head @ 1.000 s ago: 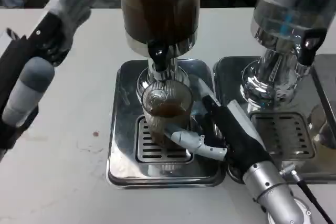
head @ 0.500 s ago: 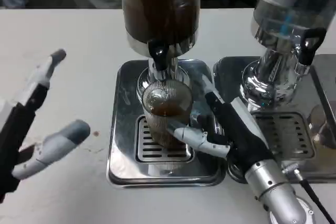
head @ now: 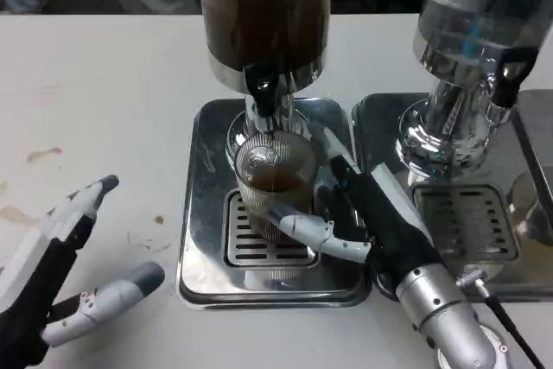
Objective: Grasp the cup under the faucet to collect the drink, then remove the cup.
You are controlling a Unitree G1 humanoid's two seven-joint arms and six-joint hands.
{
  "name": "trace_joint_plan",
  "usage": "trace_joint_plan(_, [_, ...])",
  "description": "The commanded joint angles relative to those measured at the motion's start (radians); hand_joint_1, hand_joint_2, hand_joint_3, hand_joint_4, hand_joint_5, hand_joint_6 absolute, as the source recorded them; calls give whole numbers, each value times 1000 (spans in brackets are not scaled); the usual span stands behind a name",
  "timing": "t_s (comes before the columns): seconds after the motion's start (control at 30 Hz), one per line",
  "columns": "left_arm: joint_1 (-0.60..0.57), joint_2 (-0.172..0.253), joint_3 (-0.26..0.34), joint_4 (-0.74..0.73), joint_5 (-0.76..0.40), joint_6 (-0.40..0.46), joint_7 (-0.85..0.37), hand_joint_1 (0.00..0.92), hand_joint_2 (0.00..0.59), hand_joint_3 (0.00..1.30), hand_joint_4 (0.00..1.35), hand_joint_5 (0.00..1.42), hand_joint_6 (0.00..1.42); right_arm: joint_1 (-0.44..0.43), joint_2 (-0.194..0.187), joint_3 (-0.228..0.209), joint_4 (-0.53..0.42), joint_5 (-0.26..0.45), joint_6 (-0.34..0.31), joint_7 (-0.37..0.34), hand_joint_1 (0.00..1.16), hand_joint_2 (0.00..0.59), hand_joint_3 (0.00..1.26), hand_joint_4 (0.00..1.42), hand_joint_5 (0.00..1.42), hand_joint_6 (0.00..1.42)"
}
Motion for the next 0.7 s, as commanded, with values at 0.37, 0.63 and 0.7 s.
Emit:
trace_joint_plan(0.37, [23,58,-75,58,24,20,46,0,38,0,0,0,0,-56,23,10,59,13,-42,-2,638,211,0,0,0,0])
trace_joint_plan(0.63, [13,71,-103,73,13,33,55,0,36,0,0,0,0,-82,52,5,112,13,-61,-32,664,206,0,0,0,0])
trace_joint_plan(0.7, [12,76,-107,75,9,34,58,0,36,0,0,0,0,-86,60,6,132,13,-75,-39,685,197,0,0,0,0])
